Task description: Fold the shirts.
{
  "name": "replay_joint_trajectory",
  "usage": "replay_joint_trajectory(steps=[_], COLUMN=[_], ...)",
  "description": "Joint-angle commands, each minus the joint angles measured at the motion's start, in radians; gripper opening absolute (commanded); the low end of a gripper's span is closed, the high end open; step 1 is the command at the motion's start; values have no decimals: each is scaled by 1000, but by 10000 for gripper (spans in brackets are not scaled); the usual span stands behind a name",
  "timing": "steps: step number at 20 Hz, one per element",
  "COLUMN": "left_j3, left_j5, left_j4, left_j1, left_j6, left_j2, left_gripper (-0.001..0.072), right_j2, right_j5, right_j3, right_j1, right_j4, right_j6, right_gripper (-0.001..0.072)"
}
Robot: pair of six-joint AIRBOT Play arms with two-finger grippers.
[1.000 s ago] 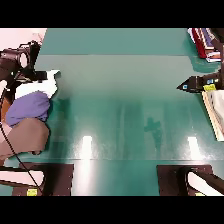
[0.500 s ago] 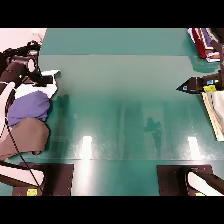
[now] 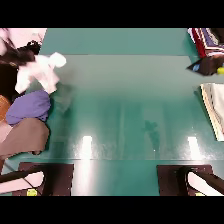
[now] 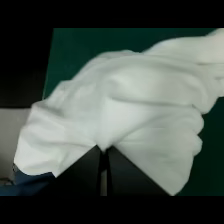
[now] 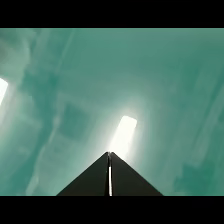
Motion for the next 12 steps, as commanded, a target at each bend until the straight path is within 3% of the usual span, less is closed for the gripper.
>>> replay_joint_trajectory(steps=[1, 4, 8, 10, 12], left_j3=[111, 158, 89, -8, -110], left_j5=[-64, -138, -241, -186, -50], left_j4=[0, 0, -26, -140, -298], left_j1=[-65, -243, -550, -664, -756], left_j6=[52, 49, -26, -61, -58], left_j2=[219, 341, 327, 293, 243], left_gripper=[22, 21, 22, 24, 24], right_j2=[0, 1, 3, 1, 1], right_j5=[-54, -63, -52, -32, -17], right_j3=[172, 256, 287, 287, 287], right_j1=[1, 1, 1, 1, 1], right_j4=[2, 2, 2, 2, 2], right_j6=[0, 0, 0, 0, 0], right_gripper=[15, 15, 15, 15, 16])
